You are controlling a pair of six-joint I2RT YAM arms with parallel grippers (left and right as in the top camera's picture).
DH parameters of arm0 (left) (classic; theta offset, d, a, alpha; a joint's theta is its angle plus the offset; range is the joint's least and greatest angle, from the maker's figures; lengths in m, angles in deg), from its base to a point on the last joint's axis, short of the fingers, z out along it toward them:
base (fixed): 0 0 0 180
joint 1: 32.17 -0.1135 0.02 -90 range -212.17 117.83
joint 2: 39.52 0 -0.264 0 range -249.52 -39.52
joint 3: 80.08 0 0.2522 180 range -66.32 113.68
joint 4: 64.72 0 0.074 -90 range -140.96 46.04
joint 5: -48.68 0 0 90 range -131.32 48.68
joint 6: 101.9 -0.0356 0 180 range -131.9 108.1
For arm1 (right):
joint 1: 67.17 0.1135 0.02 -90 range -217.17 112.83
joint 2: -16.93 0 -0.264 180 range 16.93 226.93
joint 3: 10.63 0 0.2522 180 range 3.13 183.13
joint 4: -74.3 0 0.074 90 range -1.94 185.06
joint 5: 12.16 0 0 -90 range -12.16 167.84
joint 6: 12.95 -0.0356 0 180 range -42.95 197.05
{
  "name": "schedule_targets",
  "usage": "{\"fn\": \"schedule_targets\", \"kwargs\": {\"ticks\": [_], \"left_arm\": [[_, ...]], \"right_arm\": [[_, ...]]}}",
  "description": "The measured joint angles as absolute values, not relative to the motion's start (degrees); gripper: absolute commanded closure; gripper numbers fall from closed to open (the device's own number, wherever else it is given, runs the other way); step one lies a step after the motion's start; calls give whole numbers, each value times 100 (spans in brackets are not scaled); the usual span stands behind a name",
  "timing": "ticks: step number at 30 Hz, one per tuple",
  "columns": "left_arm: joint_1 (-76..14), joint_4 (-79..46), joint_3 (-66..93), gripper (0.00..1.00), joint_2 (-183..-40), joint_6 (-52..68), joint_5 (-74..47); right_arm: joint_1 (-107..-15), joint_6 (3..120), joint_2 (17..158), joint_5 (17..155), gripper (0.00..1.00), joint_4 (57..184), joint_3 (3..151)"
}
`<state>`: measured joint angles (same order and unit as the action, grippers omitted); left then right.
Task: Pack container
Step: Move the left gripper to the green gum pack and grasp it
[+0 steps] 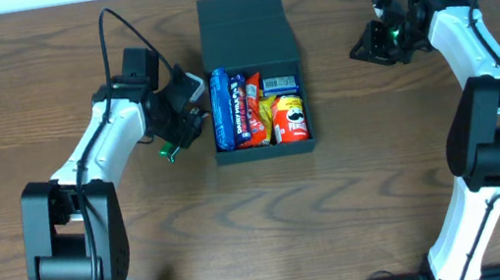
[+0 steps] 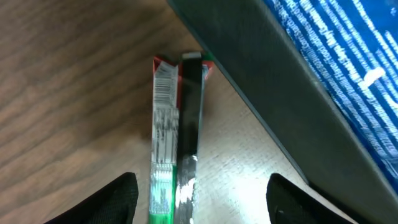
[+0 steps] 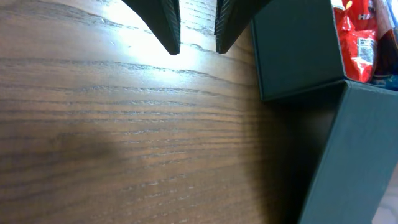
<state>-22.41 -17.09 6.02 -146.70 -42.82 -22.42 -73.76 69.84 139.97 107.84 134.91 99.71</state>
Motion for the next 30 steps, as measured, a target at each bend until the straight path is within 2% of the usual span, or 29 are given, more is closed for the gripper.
{"fn": "schedule_targets", "kwargs": {"ticks": [4, 10, 17, 27, 30], "left_arm": [[-2241, -2389, 307, 21, -14670, -4347, -2367], [-2241, -3189, -111, 19, -14670, -4330, -2590], [-2241, -3370, -214, 17, -14670, -4179, -2631], [-2241, -3558, -465, 21, -14700, -4170, -2631], [-2241, -3602, -489, 26, -14705, -4161, -2629]], "right_arm": [[-7374, 6984, 13995, 10784, 81, 13522, 9971], [-7374, 6984, 13995, 10784, 81, 13537, 9971], [-7374, 6984, 13995, 10784, 80, 13546, 9971], [-7376, 6984, 13995, 10784, 80, 13581, 9971], [-7374, 6984, 13995, 10784, 81, 13598, 9971]]}}
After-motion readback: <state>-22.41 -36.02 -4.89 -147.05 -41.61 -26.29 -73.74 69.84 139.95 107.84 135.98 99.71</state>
